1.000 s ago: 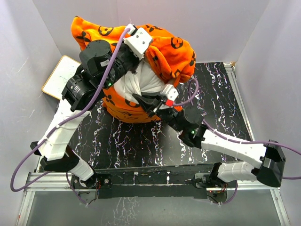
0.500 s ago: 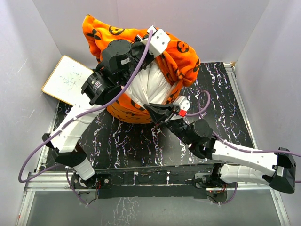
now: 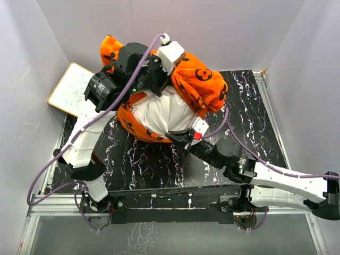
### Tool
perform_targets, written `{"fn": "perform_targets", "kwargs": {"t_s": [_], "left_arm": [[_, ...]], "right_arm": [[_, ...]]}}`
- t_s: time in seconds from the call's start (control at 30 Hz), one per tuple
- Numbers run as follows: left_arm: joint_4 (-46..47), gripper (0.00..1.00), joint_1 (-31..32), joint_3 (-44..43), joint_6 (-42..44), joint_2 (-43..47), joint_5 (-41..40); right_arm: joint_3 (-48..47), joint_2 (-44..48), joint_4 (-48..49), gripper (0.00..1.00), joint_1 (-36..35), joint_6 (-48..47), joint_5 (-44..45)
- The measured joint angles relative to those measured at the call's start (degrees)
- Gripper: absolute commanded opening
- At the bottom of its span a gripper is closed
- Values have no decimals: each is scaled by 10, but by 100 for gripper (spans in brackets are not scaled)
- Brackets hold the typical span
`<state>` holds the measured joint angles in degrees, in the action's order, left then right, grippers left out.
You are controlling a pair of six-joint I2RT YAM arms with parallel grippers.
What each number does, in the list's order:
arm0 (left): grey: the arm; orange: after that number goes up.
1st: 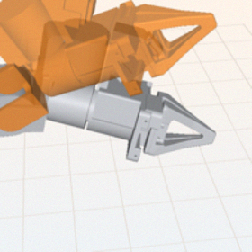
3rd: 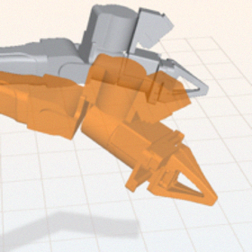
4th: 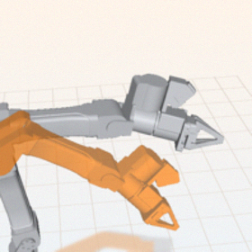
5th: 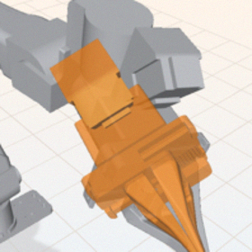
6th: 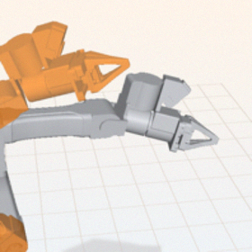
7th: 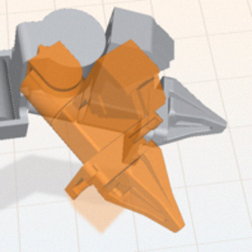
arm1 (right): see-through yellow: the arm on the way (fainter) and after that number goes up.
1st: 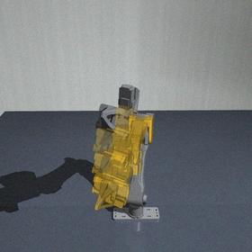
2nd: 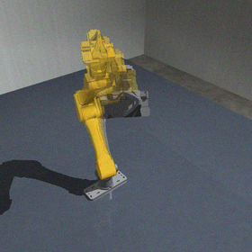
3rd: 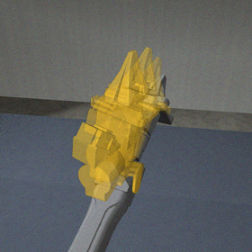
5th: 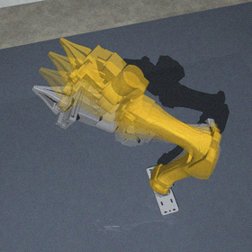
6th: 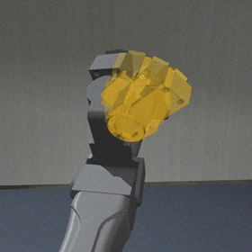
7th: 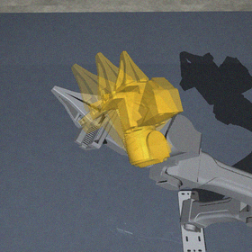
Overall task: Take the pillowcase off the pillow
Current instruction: Remove the pillow from the pillowcase.
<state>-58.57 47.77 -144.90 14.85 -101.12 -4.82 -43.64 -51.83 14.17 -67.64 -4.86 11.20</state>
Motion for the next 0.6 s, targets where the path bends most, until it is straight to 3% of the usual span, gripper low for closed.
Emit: {"fn": "perform_targets", "kwargs": {"t_s": [0.23, 0.43, 0.6], "left_arm": [[-27, 0, -117, 13, -77, 5, 171], [-20, 0, -132, 36, -96, 17, 236], [-28, 0, -128, 40, -104, 17, 273]], "right_arm": [[-79, 33, -143, 57, -6, -50, -34], [-200, 10, -221, 63, -6, -108, -45], [-309, -67, -247, 66, -6, -171, -36]]}}
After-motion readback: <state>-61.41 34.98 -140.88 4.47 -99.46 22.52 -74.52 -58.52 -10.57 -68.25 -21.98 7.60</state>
